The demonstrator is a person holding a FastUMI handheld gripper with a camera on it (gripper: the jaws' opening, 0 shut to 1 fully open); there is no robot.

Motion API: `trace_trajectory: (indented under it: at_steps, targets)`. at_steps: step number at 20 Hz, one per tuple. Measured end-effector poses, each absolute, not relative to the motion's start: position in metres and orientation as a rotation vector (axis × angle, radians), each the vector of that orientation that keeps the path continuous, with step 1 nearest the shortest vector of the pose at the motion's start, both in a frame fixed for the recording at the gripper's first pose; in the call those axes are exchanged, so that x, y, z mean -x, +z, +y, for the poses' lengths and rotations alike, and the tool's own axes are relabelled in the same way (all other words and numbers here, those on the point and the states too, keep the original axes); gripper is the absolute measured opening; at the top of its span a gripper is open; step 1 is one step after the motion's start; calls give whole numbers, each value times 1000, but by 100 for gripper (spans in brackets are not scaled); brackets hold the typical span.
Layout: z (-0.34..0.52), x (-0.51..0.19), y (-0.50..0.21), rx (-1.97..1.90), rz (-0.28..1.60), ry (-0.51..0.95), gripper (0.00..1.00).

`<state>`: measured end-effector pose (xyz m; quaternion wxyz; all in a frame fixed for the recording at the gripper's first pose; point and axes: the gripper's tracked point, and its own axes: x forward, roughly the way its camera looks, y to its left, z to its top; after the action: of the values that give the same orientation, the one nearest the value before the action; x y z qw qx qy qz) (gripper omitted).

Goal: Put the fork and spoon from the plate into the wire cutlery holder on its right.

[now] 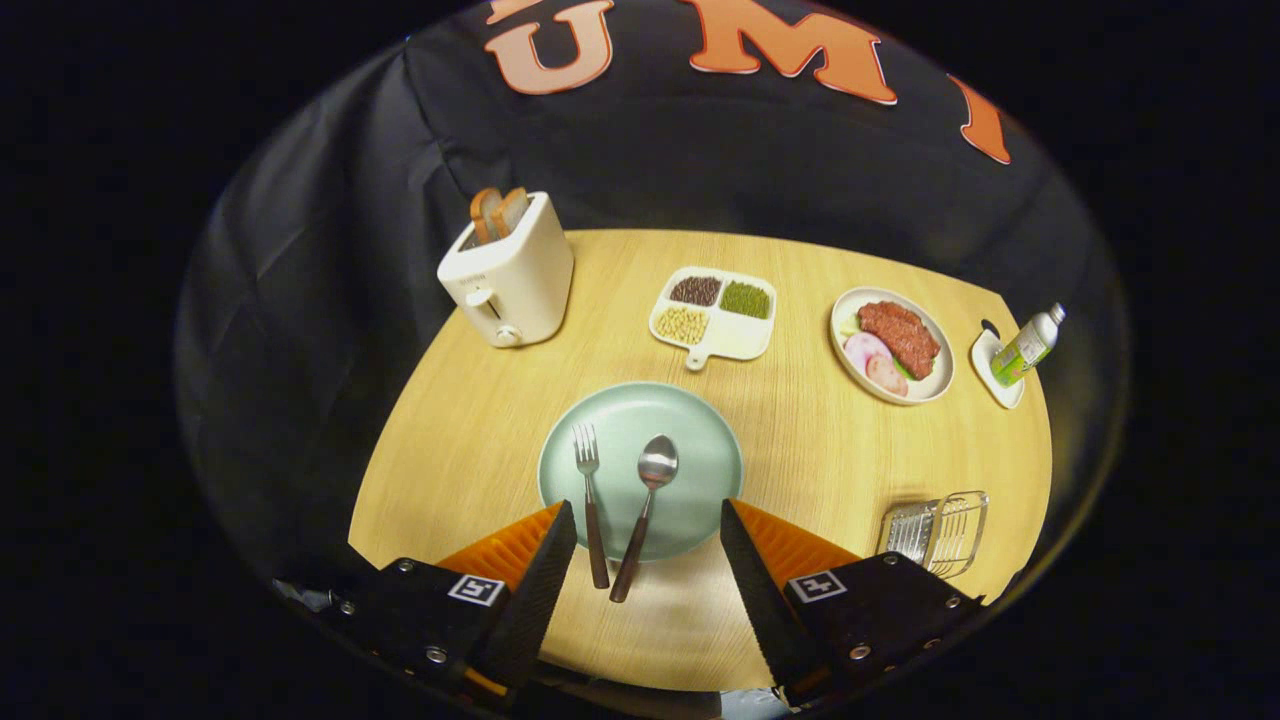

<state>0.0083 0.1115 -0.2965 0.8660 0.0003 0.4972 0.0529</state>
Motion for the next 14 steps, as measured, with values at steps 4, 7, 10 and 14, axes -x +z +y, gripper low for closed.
trace_trajectory:
  at_steps: [4,7,10,14]
  targets:
    - [114,-17,-334,43,1156,100,83]
    - [115,-19,-362,61,1245,84,82]
    - [119,-18,-387,30,1341,68,73]
    - [118,-18,-410,35,1409,46,59]
